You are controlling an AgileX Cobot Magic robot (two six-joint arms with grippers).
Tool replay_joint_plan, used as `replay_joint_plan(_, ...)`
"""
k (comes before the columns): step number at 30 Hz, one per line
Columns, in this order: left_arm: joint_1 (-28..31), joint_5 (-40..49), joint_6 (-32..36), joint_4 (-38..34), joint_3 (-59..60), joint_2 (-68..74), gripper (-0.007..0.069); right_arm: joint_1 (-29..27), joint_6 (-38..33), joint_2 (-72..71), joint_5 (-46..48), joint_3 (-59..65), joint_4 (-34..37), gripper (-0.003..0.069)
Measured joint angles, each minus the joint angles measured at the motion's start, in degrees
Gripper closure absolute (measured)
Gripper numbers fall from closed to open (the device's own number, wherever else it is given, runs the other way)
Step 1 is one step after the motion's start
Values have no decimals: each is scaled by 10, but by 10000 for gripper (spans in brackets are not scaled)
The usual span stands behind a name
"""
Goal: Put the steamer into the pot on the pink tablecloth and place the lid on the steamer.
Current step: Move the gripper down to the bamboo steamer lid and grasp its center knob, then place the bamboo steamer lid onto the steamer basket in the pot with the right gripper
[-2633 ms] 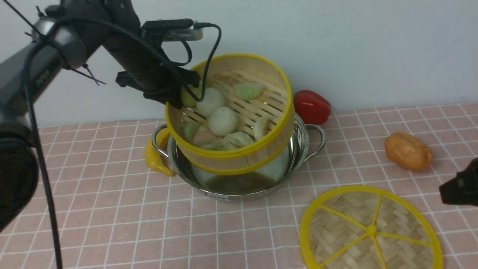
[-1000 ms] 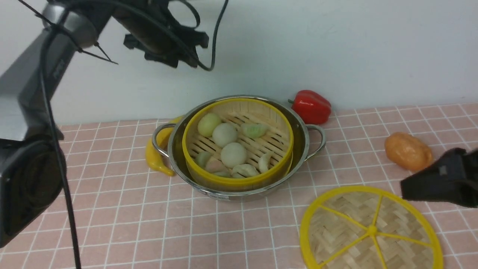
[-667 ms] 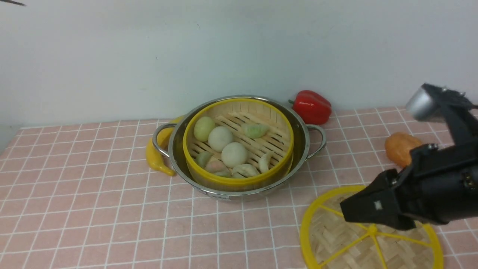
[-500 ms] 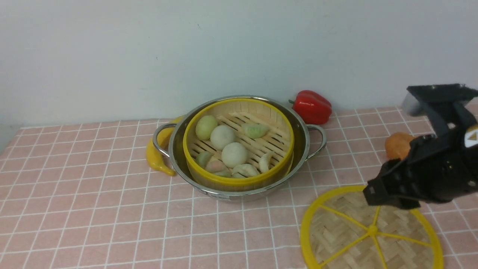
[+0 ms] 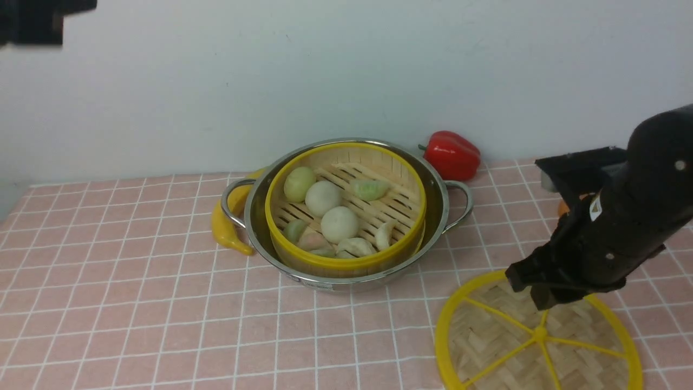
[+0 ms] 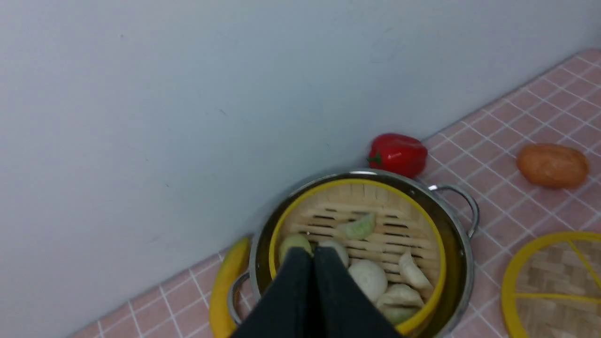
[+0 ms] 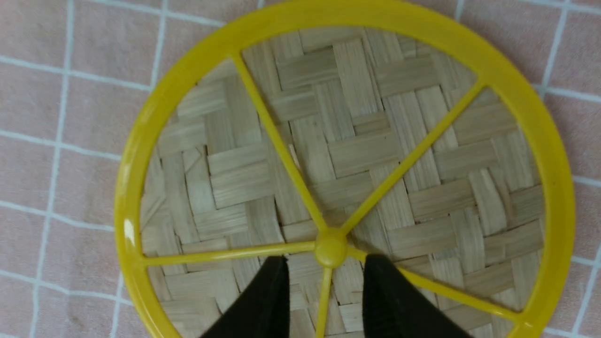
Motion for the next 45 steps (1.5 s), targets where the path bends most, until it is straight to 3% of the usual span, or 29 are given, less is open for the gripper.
replay_joint_plan(5,0,-189,3,-42,247,-151,648,0,0,20,0,0,3,419)
replay_joint_plan(10,0,-210,3,-79,342,-209,647,0,0,37,-4,1,3,419)
replay_joint_plan(24,0,-207,3,-96,354,-219,647,0,0,83,-41,22,5,423)
replay_joint_plan(26,0,-207,3,-96,354,-219,647,0,0,89,-44,22,5,438)
replay_joint_plan(28,0,-207,3,-96,354,-219,645,0,0,88,-40,21,5,515)
replay_joint_plan(30,0,-207,3,-97,354,-219,643,1,0,88,-34,20,5,514)
replay_joint_plan(38,0,-207,3,-96,354,-219,643,1,-5,33,120,-39,0,513)
replay_joint_plan(45,0,-207,3,-95,354,-219,643,6,-2,23,142,-180,-7,513)
